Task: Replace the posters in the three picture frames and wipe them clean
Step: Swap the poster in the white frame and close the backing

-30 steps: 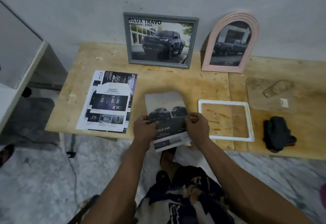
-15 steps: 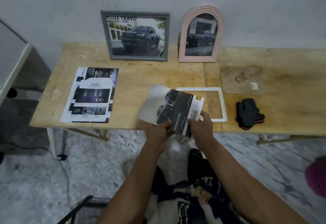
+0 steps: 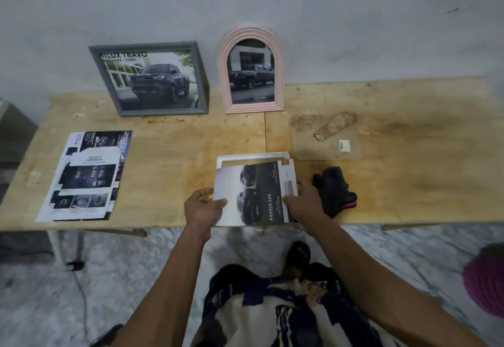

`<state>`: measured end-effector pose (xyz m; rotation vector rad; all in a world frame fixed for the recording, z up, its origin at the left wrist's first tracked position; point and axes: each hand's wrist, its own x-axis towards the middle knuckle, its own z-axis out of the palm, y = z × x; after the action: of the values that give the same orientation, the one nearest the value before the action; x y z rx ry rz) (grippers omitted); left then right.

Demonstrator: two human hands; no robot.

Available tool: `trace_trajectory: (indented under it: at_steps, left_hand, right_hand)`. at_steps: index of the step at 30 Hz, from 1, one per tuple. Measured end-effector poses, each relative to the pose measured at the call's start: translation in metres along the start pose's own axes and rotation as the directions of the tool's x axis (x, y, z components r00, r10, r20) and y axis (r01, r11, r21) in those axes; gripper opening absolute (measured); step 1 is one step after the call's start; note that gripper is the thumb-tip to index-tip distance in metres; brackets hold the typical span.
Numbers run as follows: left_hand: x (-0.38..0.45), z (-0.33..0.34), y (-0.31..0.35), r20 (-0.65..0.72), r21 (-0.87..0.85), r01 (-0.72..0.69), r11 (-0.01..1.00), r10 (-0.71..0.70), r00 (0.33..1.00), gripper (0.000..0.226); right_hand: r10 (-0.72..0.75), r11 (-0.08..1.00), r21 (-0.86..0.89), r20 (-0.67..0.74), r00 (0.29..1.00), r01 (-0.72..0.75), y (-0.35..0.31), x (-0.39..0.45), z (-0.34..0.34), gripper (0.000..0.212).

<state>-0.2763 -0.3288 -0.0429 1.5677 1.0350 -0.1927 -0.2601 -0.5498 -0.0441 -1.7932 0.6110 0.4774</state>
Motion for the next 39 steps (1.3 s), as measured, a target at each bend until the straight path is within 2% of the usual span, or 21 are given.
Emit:
trace_trajectory:
  at_steps: [4,9,18,22,27,30,34,36,37,39]
  left_hand:
    - [-0.004,0.013,-0.001,-0.061,0.081,-0.032,0.996,0.037,0.997,0.038]
    - [0.006,0.022,0.007,-0.062,0.186,-0.085,0.979,0.098,0.993,0.041]
    - [0.040,0.016,0.022,0.073,0.375,-0.205,0.904,0.191,0.979,0.038]
    - [0.052,0.015,0.022,0.140,0.450,-0.241,0.860,0.198,0.970,0.040]
    - [0.058,0.013,0.020,0.214,0.515,-0.308,0.800,0.227,0.950,0.043]
    - [0.061,0.012,0.019,0.238,0.561,-0.335,0.757,0.240,0.941,0.037]
    - [0.066,0.011,0.017,0.278,0.641,-0.393,0.660,0.278,0.920,0.011]
    - [0.068,0.011,0.017,0.283,0.675,-0.404,0.618,0.289,0.914,0.007]
    - [0.070,0.012,0.015,0.297,0.679,-0.421,0.601,0.300,0.907,0.014]
    - [0.071,0.013,0.011,0.343,0.703,-0.445,0.555,0.284,0.895,0.048]
  right_hand:
    - [-0.004,0.998,-0.064,-0.008,1.000,0.003,-0.007,0.011,-0.006,0.041]
    - [0.002,0.993,-0.121,-0.060,0.998,-0.009,-0.015,0.020,0.000,0.032]
    - [-0.046,0.973,-0.231,-0.156,0.987,0.009,-0.024,0.032,0.020,0.027]
    - [-0.080,0.969,-0.243,-0.198,0.977,0.030,-0.022,0.040,0.028,0.030]
    - [-0.113,0.935,-0.355,-0.262,0.958,0.013,-0.011,0.052,0.033,0.038]
    - [-0.103,0.911,-0.412,-0.256,0.961,-0.012,-0.008,0.057,0.033,0.036]
    - [-0.118,0.876,-0.482,-0.243,0.963,-0.014,-0.007,0.063,0.033,0.027]
    - [-0.125,0.861,-0.508,-0.245,0.961,-0.017,-0.005,0.065,0.036,0.028]
    - [-0.139,0.847,-0.532,-0.250,0.958,-0.016,-0.002,0.065,0.036,0.031]
    - [-0.161,0.817,-0.577,-0.248,0.955,-0.012,-0.001,0.061,0.037,0.038]
